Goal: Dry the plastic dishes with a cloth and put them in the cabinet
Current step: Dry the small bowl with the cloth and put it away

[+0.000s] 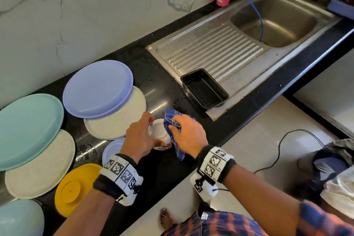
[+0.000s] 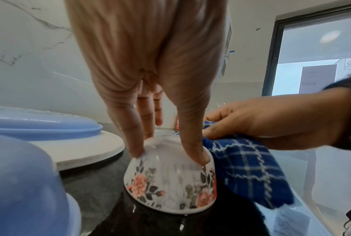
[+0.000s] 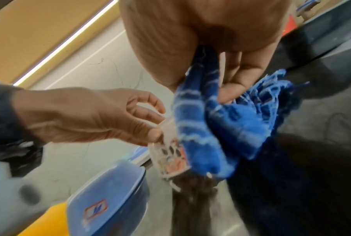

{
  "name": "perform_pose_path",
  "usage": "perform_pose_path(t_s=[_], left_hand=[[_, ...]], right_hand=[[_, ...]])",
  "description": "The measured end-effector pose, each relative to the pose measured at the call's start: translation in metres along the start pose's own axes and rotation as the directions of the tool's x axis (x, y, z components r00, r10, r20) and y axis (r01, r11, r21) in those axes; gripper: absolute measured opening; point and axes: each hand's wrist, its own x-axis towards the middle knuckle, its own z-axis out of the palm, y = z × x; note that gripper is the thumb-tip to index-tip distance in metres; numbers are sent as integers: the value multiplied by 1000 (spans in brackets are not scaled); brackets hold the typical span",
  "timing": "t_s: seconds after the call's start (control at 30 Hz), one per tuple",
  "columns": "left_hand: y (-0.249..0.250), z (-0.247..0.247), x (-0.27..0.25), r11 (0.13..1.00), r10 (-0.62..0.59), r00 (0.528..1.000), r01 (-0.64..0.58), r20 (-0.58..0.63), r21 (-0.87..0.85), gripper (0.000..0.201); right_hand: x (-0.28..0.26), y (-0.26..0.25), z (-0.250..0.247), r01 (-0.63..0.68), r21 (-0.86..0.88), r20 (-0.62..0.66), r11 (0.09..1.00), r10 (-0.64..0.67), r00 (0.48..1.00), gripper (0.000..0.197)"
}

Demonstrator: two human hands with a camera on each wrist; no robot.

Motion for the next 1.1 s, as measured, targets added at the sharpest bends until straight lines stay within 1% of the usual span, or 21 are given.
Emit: perform_pose_path(t_s=[0.03, 0.1, 0.13, 0.2, 0.27, 0.3, 0.33, 0.37, 0.43, 0.5, 0.53, 0.6, 0.63, 0.7, 0.77, 0.83, 0.9, 0.97, 1.03, 1.1], left_hand=[[0, 0, 0, 1000, -5, 1000, 5, 1, 1, 78], [1, -2, 0, 1000, -9, 1000, 9, 8, 10, 72], [2, -2, 0, 1000, -15, 1000, 14, 19, 20, 66], [4, -4, -2, 999, -22, 999, 20, 43, 46, 56], [5, -3, -3, 998, -23, 998, 20, 51, 67, 50], [5, -2, -4, 997, -22, 999, 19, 45, 68, 48], [4, -1, -4, 997, -21, 999, 18, 39, 70, 48], [3, 0, -4, 997, -16, 999, 13, 33, 72, 50], [-1, 2, -4, 997, 7, 1000, -8, 21, 77, 59], [-2, 4, -5, 995, 30, 999, -32, 17, 97, 66], [-2, 4, -6, 994, 33, 999, -35, 13, 100, 67], [-2, 4, -6, 993, 39, 999, -39, 5, 108, 68], [-2, 4, -6, 993, 41, 999, -41, 2, 114, 68], [-1, 4, -7, 990, 48, 999, -47, -5, 134, 63], [2, 6, -9, 981, 54, 998, -50, -18, 188, 52], [6, 11, -12, 971, 29, 999, -19, -38, 237, 47], [11, 14, -20, 966, -11, 999, 25, -53, 258, 50], [12, 18, -29, 958, -18, 996, 41, -83, 283, 53], [9, 18, -35, 963, 18, 993, 14, -118, 269, 48], [4, 16, -36, 973, 98, 987, -68, -129, 220, 44]], right_hand=[[12, -2, -2, 6, -13, 29, 1000, -5, 1000, 19], [40, -9, -5, 22, -40, 143, 999, -16, 990, 25], [53, -13, -5, 42, -60, 214, 997, -28, 976, 27], [73, -24, -7, 121, -134, 354, 984, -67, 933, 26], [82, -32, -9, 177, -189, 435, 966, -79, 897, 21], [82, -33, -10, 178, -200, 437, 964, -75, 897, 21], [78, -33, -11, 165, -198, 408, 966, -72, 910, 22], [70, -31, -10, 132, -195, 351, 972, -57, 935, 22], [46, -23, -7, 45, -171, 198, 984, -11, 980, 20], [15, -13, -2, -33, -84, 63, 996, 38, 997, 20], [0, -9, -1, -61, -11, 35, 998, 62, 997, 19], [-21, -2, 3, -99, 105, 37, 990, 96, 995, 17], [-25, 0, 5, -113, 121, 41, 986, 109, 993, 19], [-17, 0, 5, -136, 103, 43, 985, 132, 990, 25], [5, -5, 1, -128, 62, 62, 990, 124, 990, 30], [34, -10, -4, -83, -4, 130, 997, 83, 988, 29], [60, -15, -11, -16, -90, 220, 996, 35, 975, 32], [79, -19, -14, 75, -177, 302, 981, -18, 953, 33], [88, -21, -17, 144, -205, 362, 968, -62, 930, 32], [91, -20, -19, 175, -202, 381, 964, -87, 921, 31]])
